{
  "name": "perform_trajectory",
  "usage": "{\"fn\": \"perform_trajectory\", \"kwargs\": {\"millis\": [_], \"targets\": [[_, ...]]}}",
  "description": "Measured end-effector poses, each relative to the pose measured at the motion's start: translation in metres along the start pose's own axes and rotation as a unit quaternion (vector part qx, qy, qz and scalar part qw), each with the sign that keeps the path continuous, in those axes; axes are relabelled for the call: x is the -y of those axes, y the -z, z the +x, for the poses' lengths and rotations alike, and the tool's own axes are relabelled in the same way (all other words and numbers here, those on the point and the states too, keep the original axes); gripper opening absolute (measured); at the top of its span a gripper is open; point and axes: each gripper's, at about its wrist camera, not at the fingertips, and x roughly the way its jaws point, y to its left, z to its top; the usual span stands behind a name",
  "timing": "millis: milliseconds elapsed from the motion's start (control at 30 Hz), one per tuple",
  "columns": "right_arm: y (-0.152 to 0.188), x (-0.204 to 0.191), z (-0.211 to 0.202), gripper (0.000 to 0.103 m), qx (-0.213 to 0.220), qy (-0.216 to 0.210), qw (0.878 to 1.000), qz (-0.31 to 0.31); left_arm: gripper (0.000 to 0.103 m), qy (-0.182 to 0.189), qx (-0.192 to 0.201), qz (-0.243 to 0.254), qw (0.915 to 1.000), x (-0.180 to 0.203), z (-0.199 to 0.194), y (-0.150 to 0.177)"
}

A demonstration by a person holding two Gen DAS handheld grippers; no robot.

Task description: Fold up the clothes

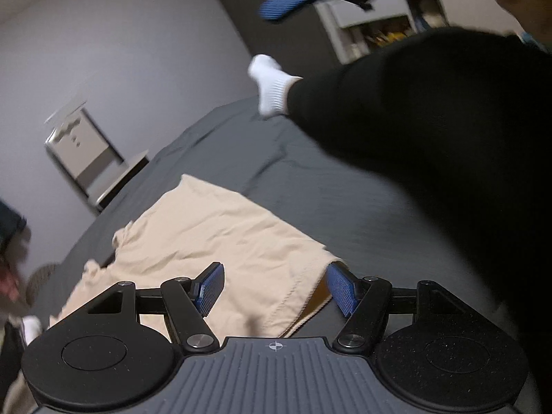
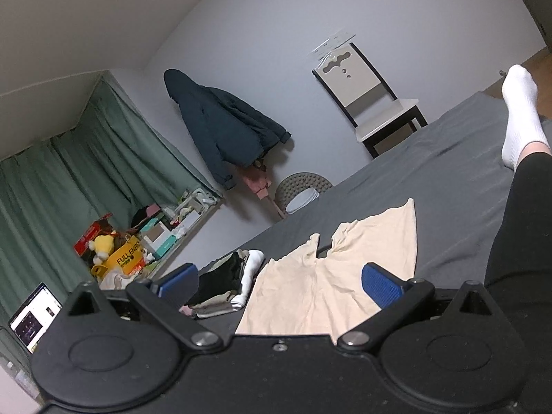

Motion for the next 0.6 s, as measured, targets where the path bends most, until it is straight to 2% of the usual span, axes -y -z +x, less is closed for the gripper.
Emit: {"fn": "perform_trajectory", "kwargs": {"millis": [267, 433, 467, 533, 600], "targets": [[-0.001, 0.001, -0.006, 0.102, 0.0, 0.001, 1.0, 0.003, 0.066, 0.043, -0.005, 0.047, 0.9979, 0.02, 0.0, -0.006], [-0.002, -0.003, -0.009, 0.102, 0.002, 0.005, 1.0, -0.007, 0.065, 0.051, -0.008, 0.034, 0.9981, 0.021, -0.001, -0.003], [-0.002, -0.003, -0.009, 0.102, -0.001, 0.01, 1.0, -0.006, 0.053, 0.054, -0.008, 0.032, 0.998, 0.022, -0.002, -0.003], [-0.002, -0.003, -0.005, 0.102, -0.013, 0.024, 1.0, 0.001, 0.041, 0.066, -0.013, 0.024, 0.9974, 0.023, -0.001, -0.002], [-0.003, -0.002, 0.001, 0.101, -0.036, 0.04, 0.998, 0.015, 0.041, 0.066, -0.015, 0.016, 0.9976, 0.024, -0.002, -0.001]]}}
